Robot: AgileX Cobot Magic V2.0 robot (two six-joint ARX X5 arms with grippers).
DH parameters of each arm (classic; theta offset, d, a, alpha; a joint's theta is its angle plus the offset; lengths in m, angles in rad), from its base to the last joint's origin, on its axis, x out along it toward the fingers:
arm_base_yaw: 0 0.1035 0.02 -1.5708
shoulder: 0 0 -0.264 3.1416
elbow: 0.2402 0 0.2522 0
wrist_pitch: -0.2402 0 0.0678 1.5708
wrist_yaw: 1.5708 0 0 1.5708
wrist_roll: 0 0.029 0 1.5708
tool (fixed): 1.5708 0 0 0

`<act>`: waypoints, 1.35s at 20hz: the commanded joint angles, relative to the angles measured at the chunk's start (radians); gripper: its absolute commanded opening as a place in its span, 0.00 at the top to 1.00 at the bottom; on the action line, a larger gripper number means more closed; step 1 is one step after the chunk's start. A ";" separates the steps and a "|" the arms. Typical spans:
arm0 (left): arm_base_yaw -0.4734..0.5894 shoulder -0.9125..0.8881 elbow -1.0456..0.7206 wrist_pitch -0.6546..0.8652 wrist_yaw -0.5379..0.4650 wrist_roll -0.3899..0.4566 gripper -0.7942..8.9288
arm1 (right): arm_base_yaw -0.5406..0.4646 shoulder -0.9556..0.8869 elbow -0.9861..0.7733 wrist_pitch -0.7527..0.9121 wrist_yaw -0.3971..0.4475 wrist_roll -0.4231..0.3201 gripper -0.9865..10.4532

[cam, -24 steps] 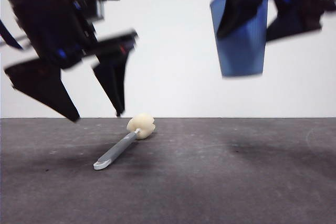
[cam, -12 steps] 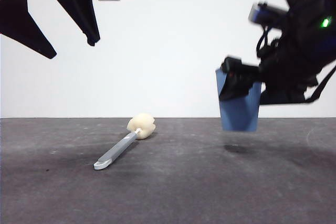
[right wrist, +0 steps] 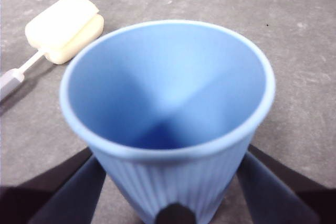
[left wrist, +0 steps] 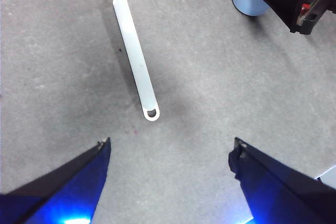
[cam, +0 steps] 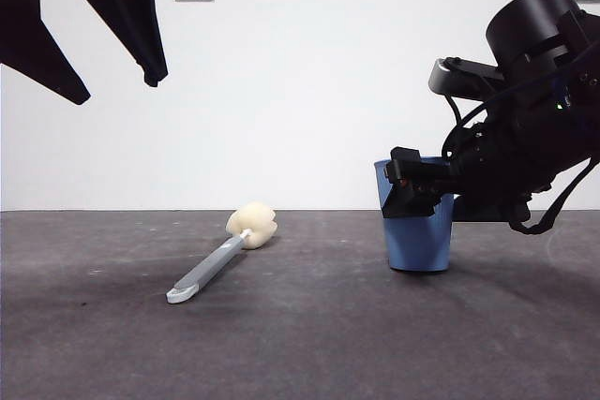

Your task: Pick up the cup brush,pick up the cup,insert the brush into the cup,clean the cup,put the cup brush back,put the cup back to the fixed position on the table

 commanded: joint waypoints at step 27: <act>-0.003 0.001 -0.006 0.001 -0.016 0.085 0.52 | 0.065 -0.496 -0.008 -0.743 -0.003 0.114 0.47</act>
